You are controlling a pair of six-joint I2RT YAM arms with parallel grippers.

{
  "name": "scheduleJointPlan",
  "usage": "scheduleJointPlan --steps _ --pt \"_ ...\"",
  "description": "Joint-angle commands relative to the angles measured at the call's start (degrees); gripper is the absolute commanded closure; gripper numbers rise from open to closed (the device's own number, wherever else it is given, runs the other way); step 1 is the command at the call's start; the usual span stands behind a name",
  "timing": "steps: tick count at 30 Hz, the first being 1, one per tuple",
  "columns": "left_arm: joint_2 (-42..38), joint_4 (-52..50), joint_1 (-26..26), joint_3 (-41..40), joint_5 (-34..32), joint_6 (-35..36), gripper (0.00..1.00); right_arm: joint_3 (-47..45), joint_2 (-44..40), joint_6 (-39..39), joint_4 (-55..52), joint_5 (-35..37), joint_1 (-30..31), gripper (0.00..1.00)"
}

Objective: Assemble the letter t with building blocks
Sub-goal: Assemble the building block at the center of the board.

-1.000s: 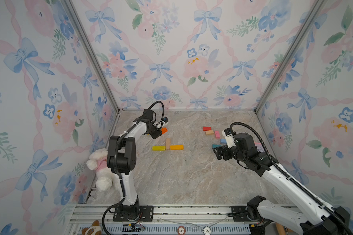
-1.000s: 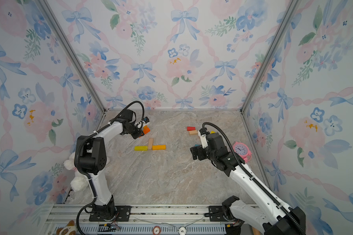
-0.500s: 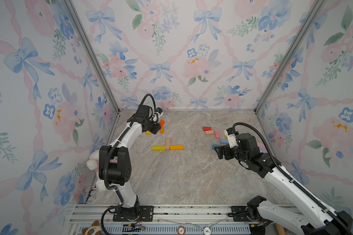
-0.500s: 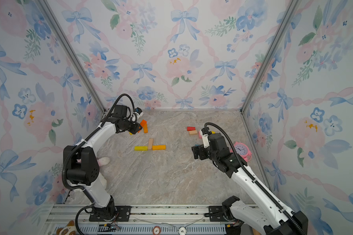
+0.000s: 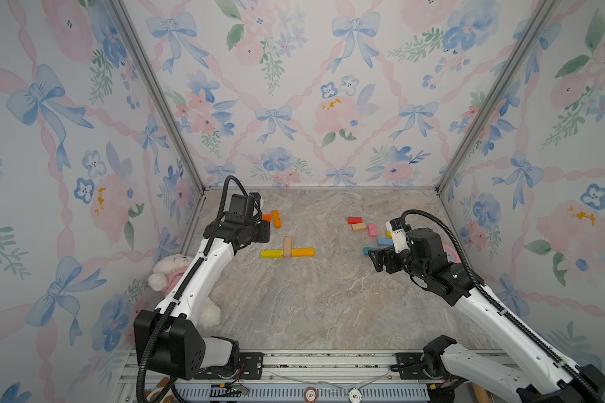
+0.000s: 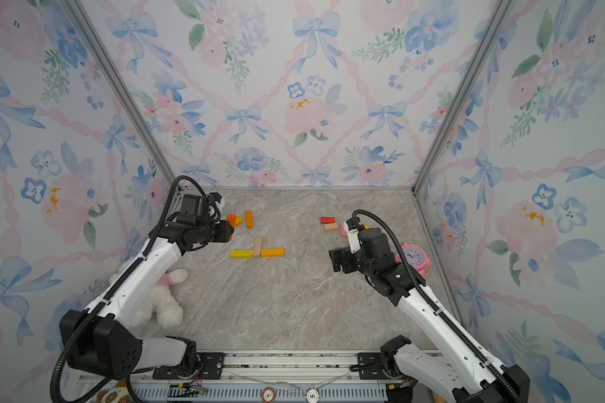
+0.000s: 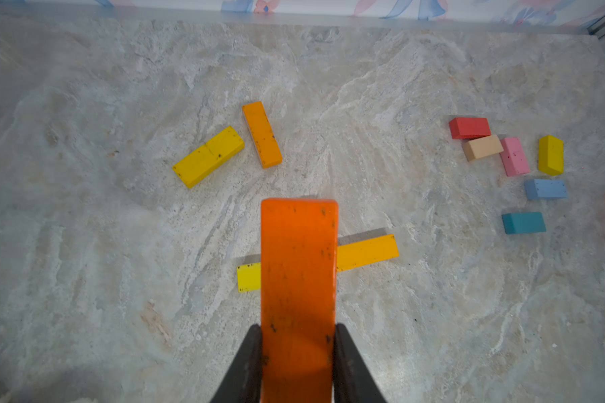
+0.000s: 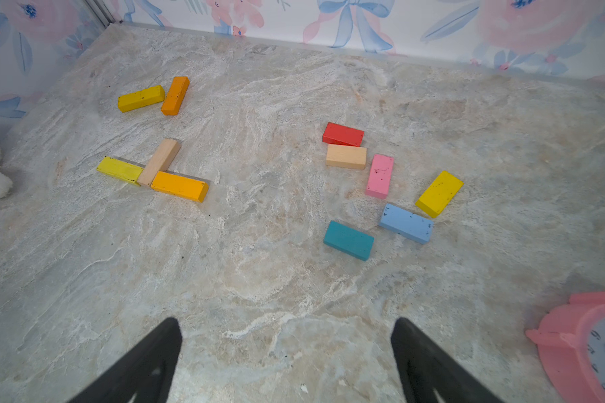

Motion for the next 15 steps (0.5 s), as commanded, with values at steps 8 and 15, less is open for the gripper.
scheduleJointPlan --steps 8,15 --pt "-6.7 -5.4 -13.5 -7.2 -11.9 -16.7 1.00 -0.7 -1.3 0.5 0.6 -0.1 -0.6 0.04" --pt "-6.1 -6.5 -19.4 -11.4 -15.0 -24.2 1.00 -0.6 -1.2 0.5 0.6 -0.4 -0.6 0.04"
